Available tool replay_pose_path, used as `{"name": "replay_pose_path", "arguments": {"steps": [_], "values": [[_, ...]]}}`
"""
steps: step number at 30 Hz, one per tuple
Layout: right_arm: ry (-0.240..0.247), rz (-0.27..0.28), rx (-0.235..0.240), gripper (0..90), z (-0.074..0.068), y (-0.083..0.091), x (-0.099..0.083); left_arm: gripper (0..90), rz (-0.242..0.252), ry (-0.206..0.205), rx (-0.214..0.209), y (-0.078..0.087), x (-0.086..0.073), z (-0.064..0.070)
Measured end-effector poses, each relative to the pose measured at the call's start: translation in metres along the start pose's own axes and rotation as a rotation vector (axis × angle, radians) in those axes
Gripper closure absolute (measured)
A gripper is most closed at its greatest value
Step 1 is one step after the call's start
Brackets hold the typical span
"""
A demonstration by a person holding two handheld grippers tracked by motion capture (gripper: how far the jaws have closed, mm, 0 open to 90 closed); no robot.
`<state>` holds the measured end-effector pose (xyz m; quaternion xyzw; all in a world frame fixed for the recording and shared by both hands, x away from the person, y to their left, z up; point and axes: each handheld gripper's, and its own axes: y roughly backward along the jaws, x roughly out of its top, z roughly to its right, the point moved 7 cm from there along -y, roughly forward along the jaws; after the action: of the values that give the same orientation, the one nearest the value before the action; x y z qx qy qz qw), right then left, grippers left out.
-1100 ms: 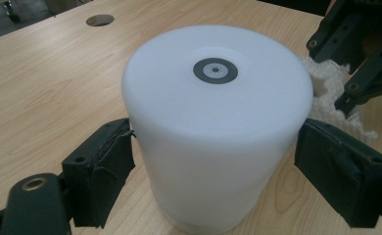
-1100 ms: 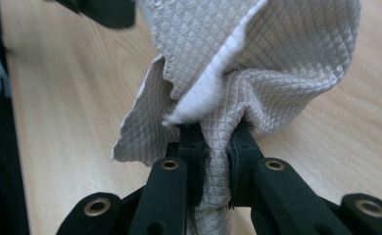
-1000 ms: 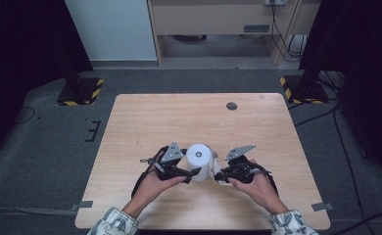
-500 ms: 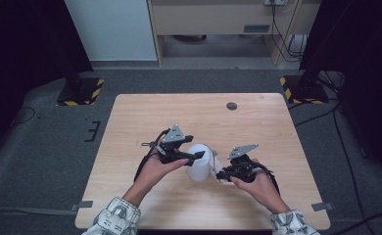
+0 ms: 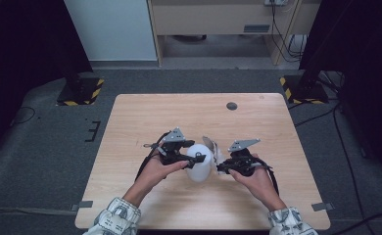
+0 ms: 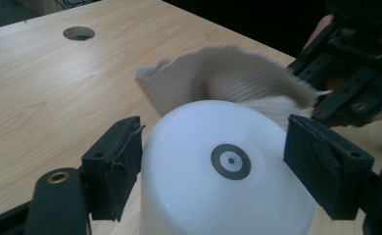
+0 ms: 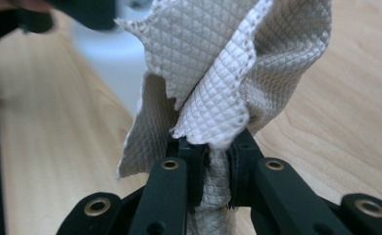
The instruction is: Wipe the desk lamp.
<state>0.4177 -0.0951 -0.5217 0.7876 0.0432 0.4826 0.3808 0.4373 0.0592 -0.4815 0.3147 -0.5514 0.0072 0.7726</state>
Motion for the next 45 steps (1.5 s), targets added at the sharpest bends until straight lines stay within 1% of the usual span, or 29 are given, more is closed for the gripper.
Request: {"name": "replay_pose_path", "arguments": {"steps": [3,5,6,7,11,12,13,15,17,18,20,21,23,24,25,27,28,30,33,34,36,37,39,40,43,45], "values": [[-0.018,-0.033,-0.014,80.7,0.009,-0.010,-0.004,22.1,-0.001,0.012,-0.015,0.000,-0.001,0.000],[-0.021,-0.047,-0.017,80.7,0.010,-0.013,-0.006,22.1,-0.002,0.013,-0.018,0.000,-0.001,0.001],[-0.022,-0.039,-0.020,80.7,0.010,-0.012,-0.005,22.1,-0.002,0.014,-0.020,0.000,-0.001,0.000],[-0.012,-0.028,-0.023,80.6,0.008,-0.009,-0.003,22.1,-0.001,0.015,-0.020,0.000,-0.001,0.000],[0.000,0.021,-0.008,80.6,-0.001,0.007,0.003,22.1,0.002,0.022,-0.021,-0.001,-0.001,-0.001],[0.007,0.020,-0.006,80.7,-0.004,0.010,0.003,22.2,0.003,0.024,-0.021,-0.001,-0.001,-0.001],[0.018,0.015,-0.005,80.6,-0.007,0.011,0.002,22.2,0.003,0.025,-0.021,-0.001,-0.001,-0.001],[0.015,-0.005,-0.003,80.6,-0.010,0.008,-0.002,22.2,0.005,0.032,-0.019,-0.001,-0.001,-0.002],[0.012,-0.043,-0.003,80.6,-0.010,0.001,-0.008,22.2,0.007,0.037,-0.023,-0.001,-0.002,-0.002],[0.011,-0.069,-0.009,80.6,-0.009,-0.005,-0.012,22.2,0.007,0.039,-0.024,-0.001,-0.002,-0.002],[0.008,-0.104,-0.015,80.6,-0.009,-0.011,-0.016,22.2,0.005,0.044,-0.032,-0.001,-0.002,-0.003],[0.009,-0.106,-0.016,80.6,-0.009,-0.011,-0.016,22.2,0.006,0.047,-0.035,-0.001,-0.002,-0.003],[0.014,-0.090,-0.025,80.7,-0.010,-0.008,-0.011,22.2,0.007,0.050,-0.039,-0.001,-0.002,-0.003],[0.018,-0.061,-0.028,80.7,-0.012,-0.002,-0.005,22.2,0.007,0.049,-0.038,-0.001,-0.002,-0.003],[0.018,-0.046,-0.026,80.7,-0.013,0.003,-0.001,22.2,0.005,0.047,-0.036,-0.001,-0.002,-0.003],[0.023,0.006,-0.013,80.7,-0.017,0.014,0.008,22.3,0.005,0.042,-0.031,-0.001,-0.002,-0.003],[0.024,0.015,-0.011,80.7,-0.019,0.016,0.009,22.3,0.005,0.041,-0.031,-0.001,-0.002,-0.003],[0.028,0.014,-0.010,80.7,-0.019,0.014,0.007,22.4,0.002,0.038,-0.028,-0.001,-0.002,-0.002],[0.023,-0.033,-0.012,80.7,-0.016,0.004,-0.003,22.5,-0.003,0.032,-0.026,-0.001,-0.001,-0.002],[0.013,-0.052,-0.015,80.8,-0.014,-0.002,-0.008,22.5,-0.003,0.032,-0.026,-0.001,-0.001,-0.002],[0.013,-0.080,-0.020,80.8,-0.012,-0.007,-0.013,22.5,-0.004,0.033,-0.028,-0.001,-0.001,-0.002],[0.016,-0.083,-0.023,80.7,-0.012,-0.008,-0.013,22.5,-0.003,0.033,-0.028,-0.001,-0.001,-0.002],[0.027,-0.065,-0.029,80.7,-0.015,-0.002,-0.008,22.5,-0.003,0.033,-0.026,-0.001,-0.001,-0.002],[0.029,-0.038,-0.027,80.7,-0.017,0.003,-0.003,22.5,-0.003,0.033,-0.026,-0.001,-0.001,-0.002],[0.037,0.009,-0.015,80.7,-0.022,0.014,0.005,22.5,-0.004,0.034,-0.026,-0.001,-0.001,-0.002],[0.036,0.006,-0.011,80.7,-0.022,0.012,0.003,22.6,-0.003,0.035,-0.025,-0.001,-0.001,-0.002]]}}
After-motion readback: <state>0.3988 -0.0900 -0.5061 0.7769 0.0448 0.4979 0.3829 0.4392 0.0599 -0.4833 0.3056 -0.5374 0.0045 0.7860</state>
